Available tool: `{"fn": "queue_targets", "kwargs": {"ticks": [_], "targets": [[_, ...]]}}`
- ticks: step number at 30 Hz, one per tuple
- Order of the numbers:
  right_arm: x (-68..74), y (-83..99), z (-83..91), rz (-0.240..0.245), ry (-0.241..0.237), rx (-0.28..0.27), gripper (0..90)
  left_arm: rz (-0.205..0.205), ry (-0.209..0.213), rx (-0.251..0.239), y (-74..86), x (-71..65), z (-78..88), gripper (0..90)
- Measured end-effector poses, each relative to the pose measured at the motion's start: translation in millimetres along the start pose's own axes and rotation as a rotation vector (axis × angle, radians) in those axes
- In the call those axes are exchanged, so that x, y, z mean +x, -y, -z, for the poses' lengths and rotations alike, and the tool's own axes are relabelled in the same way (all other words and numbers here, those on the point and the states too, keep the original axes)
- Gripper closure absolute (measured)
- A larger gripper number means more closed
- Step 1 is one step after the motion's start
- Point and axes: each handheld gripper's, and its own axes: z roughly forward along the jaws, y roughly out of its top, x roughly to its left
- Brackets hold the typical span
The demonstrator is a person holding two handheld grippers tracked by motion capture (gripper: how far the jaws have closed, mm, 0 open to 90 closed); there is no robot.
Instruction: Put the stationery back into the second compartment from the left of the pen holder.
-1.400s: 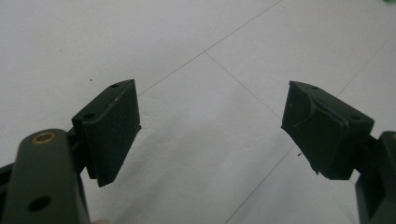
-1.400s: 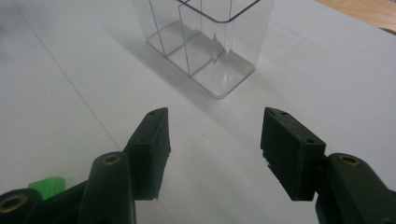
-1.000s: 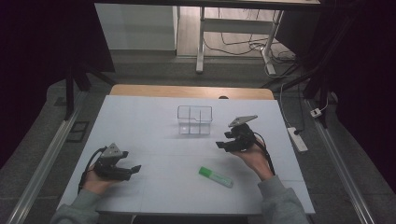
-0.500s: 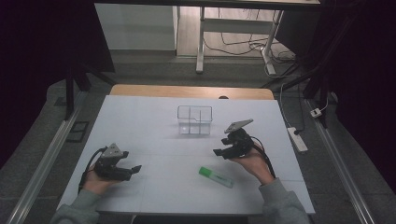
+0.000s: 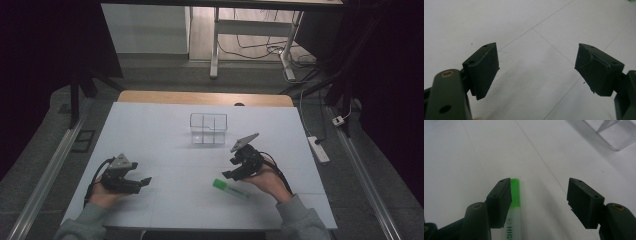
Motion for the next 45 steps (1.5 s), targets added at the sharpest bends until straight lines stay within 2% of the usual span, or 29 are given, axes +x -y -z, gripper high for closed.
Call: {"fn": "queue_targets", "kwargs": {"ticks": [4, 9, 16, 22, 30, 33, 37, 40, 43, 45], "targets": [[10.3, -1.9, -6.5, 0.035, -0.019, 0.037, 35.7, -0.001, 0.001, 0.001, -0.1, -0.1, -0.2, 19.0], [21.5, -3.2, -16.3, 0.073, -0.019, 0.086, 35.7, -0.001, 0.001, 0.002, 0.1, -0.2, -0.3, 18.9], [28.9, -2.4, -30.0, 0.106, -0.024, 0.146, 35.6, -0.003, 0.003, 0.003, 0.2, -0.3, -0.1, 18.9], [32.5, -2.6, -36.1, 0.132, -0.012, 0.176, 36.2, -0.004, 0.003, 0.005, 0.2, -0.1, -0.1, 18.9], [36.3, -1.8, -42.7, 0.149, 0.007, 0.189, 39.2, -0.005, 0.003, 0.006, 0.2, -0.3, -0.3, 18.9], [38.2, -1.4, -45.3, 0.151, 0.011, 0.194, 43.3, -0.004, 0.004, 0.006, 0.3, 0.0, -0.5, 18.9], [39.6, -1.9, -46.2, 0.192, 0.021, 0.206, 49.8, -0.004, 0.003, 0.007, 0.5, 0.3, 0.1, 18.9], [41.1, -2.5, -46.1, 0.167, 0.027, 0.212, 55.7, -0.006, 0.003, 0.006, 0.5, -0.1, 0.4, 18.9], [39.0, -2.6, -45.8, 0.175, 0.032, 0.208, 64.8, -0.006, 0.004, 0.006, 0.5, -0.4, 0.3, 18.9], [39.4, -2.8, -45.9, 0.176, 0.032, 0.208, 66.0, -0.006, 0.004, 0.007, 0.5, -0.3, 0.3, 18.9]]}}
